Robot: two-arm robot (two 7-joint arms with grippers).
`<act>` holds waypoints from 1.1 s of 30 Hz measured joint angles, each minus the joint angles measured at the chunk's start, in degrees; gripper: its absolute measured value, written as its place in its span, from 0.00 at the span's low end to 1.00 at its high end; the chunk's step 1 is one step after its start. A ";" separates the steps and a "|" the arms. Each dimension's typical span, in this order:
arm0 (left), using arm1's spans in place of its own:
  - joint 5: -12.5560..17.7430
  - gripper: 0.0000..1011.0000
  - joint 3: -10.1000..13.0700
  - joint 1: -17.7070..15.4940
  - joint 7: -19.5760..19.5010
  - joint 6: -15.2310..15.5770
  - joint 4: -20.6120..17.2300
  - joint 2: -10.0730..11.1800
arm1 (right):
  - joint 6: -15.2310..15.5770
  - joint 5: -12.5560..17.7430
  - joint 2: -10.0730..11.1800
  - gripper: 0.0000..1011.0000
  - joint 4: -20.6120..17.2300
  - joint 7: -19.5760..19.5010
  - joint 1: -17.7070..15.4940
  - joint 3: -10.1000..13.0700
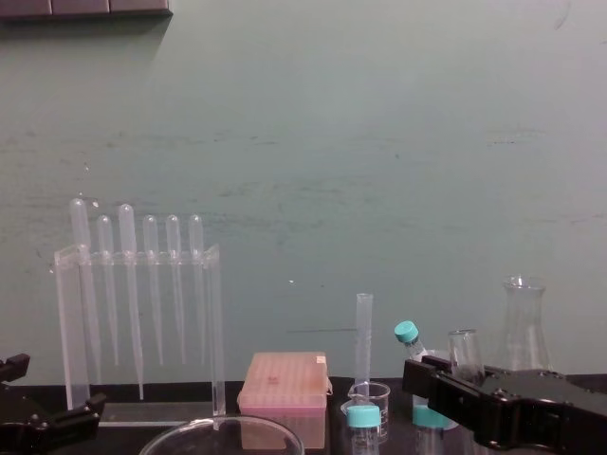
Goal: Hold the test tube with one hand and immerse one end into the beaker, then return it to the test tube rack.
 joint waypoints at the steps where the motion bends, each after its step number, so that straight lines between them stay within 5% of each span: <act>1: 0.00 0.99 0.00 0.00 0.00 0.00 0.00 0.00 | 0.00 0.00 0.00 0.19 0.00 0.00 0.00 0.00; 16: 0.00 0.99 0.00 0.00 0.00 0.00 0.00 0.00 | 0.01 0.11 -0.01 0.19 0.00 0.03 -0.04 0.07; 33: 0.00 0.99 0.00 0.00 0.00 0.00 0.00 0.00 | -1.17 3.93 0.46 0.19 -2.28 0.84 -0.35 2.14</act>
